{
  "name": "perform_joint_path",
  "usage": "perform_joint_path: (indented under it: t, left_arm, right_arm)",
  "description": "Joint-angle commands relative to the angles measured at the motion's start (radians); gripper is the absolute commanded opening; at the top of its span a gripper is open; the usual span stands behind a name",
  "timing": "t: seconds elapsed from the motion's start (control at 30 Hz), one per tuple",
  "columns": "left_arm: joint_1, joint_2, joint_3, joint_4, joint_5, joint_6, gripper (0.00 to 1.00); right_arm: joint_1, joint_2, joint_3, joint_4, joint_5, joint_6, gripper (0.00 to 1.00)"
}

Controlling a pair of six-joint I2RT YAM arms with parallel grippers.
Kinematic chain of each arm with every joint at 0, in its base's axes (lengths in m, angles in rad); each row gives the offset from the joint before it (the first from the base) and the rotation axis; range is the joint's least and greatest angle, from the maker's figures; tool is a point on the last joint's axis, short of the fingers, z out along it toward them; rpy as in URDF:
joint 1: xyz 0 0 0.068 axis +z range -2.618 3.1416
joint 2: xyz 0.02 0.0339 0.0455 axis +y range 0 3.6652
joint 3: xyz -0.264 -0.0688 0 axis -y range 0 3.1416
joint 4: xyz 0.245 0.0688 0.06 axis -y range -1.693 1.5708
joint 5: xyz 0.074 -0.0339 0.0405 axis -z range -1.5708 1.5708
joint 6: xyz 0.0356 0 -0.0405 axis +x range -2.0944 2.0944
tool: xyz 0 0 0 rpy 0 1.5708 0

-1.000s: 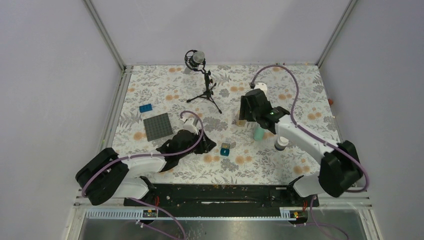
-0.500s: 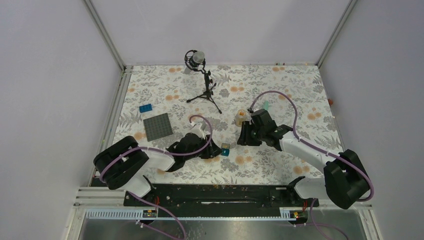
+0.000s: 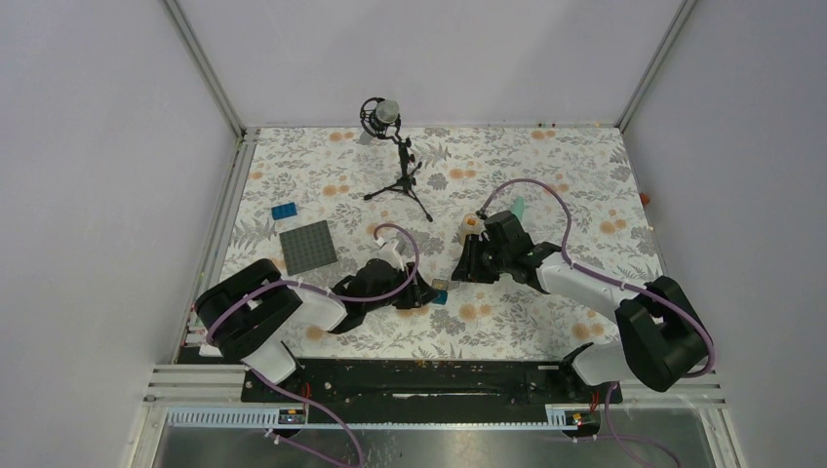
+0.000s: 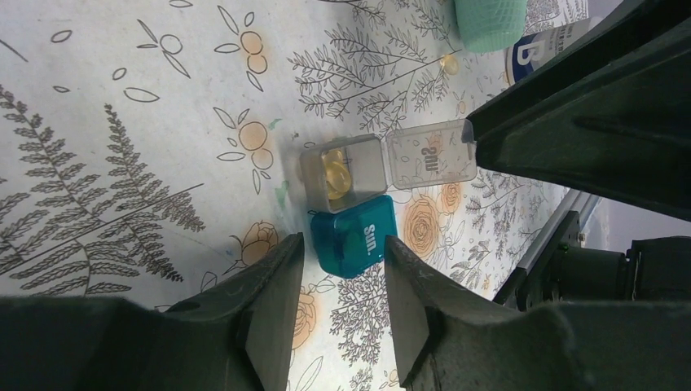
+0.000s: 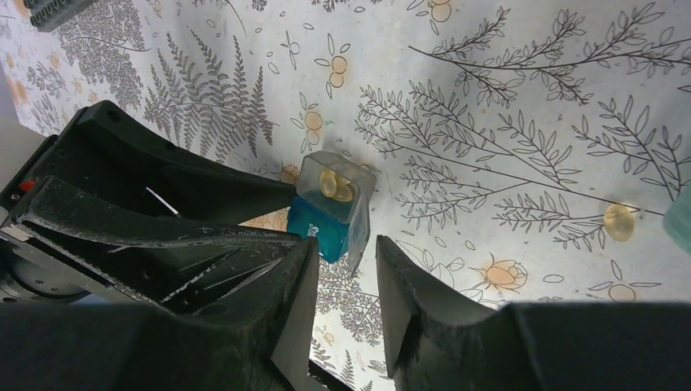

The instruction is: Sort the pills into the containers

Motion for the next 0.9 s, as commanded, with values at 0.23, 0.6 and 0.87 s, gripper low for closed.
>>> perform_joint_path:
  t: [0.23, 0.6, 0.87]
  left_arm:
    - [-0.014, 0.056, 0.076, 0.025, 0.053, 0.045, 0.4]
    - [-0.016, 0.063, 0.082, -0.007, 0.048, 0.069, 0.32]
    - [-0.017, 0.068, 0.092, -0.012, 0.056, 0.076, 0.3]
  right_arm:
    - [-0.002, 0.036, 0.019, 0.032, -0.06, 0.051, 0.37]
    - [-0.002, 0.08, 0.044, 0.023, -0.096, 0.109, 0.23]
    - [0.0, 0.122, 0.05, 0.109, -0.146, 0.129, 0.32]
